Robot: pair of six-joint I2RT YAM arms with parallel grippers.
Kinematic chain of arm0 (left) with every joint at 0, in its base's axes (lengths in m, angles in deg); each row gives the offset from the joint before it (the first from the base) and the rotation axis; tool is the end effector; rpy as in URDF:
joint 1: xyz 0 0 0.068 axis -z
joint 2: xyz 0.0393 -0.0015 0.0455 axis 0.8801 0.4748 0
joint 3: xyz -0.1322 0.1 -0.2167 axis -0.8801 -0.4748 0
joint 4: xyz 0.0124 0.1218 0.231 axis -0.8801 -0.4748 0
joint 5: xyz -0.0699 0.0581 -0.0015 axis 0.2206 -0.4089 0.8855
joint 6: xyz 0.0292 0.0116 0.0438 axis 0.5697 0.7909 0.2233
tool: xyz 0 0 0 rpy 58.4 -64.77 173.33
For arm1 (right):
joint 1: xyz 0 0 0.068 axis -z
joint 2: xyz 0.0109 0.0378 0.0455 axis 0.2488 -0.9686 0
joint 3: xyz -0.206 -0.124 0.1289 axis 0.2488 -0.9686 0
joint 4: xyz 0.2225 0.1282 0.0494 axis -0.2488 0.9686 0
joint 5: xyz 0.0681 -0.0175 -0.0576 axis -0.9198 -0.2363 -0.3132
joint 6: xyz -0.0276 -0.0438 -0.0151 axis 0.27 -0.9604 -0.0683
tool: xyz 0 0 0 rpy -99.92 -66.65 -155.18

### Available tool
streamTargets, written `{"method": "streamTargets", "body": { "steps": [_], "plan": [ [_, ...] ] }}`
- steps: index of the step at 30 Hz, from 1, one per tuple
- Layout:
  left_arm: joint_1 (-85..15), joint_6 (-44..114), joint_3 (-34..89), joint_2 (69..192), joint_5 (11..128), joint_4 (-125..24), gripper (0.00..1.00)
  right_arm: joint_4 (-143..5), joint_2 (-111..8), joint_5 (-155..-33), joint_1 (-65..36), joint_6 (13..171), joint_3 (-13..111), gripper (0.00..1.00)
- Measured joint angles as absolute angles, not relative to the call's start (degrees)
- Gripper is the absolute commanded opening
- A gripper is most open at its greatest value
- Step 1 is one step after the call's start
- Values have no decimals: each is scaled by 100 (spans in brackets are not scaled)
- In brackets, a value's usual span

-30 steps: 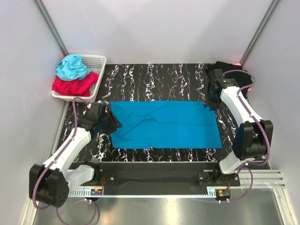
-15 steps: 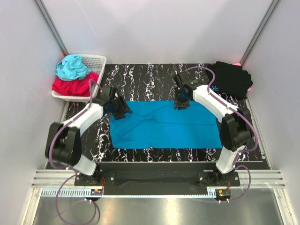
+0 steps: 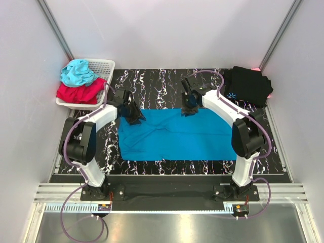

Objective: Fold and stack the t-shirts
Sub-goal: Fold the tshirt

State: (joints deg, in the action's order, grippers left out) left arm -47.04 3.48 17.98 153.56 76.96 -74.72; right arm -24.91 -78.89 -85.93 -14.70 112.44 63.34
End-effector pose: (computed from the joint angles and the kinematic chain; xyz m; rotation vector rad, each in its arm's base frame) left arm 0.3361 -0.0978 0.1888 -0.5601 2.6401 -0.6987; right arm 0.3534 0.1967 0.2485 -0.0457 2.6995 0.3142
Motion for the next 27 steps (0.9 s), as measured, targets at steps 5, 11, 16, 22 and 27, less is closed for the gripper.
{"method": "streamTargets", "body": {
  "steps": [5, 11, 16, 22, 27],
  "plan": [
    [-4702, 353, 1827, 15522, 7512, -7520, 43, -2489, -7850, -8523, -1470, 11246, 6334, 30],
    [-4606, 337, 1901, 15854, 7315, -7609, 33, -2485, -7667, -8482, -1470, 11248, 6334, 30],
    [-4464, 342, 2039, 16007, 7305, -7644, 0, -2456, -7583, -8379, -1470, 11246, 6334, 30],
    [-4341, 353, 2063, 15987, 7296, -7662, 0, -2415, -7583, -8333, -1470, 11248, 6334, 30],
    [-4103, 305, 1674, 15329, 7186, -7734, 0, -2395, -7583, -8331, -1470, 11272, 6334, 29]
  ]
}}
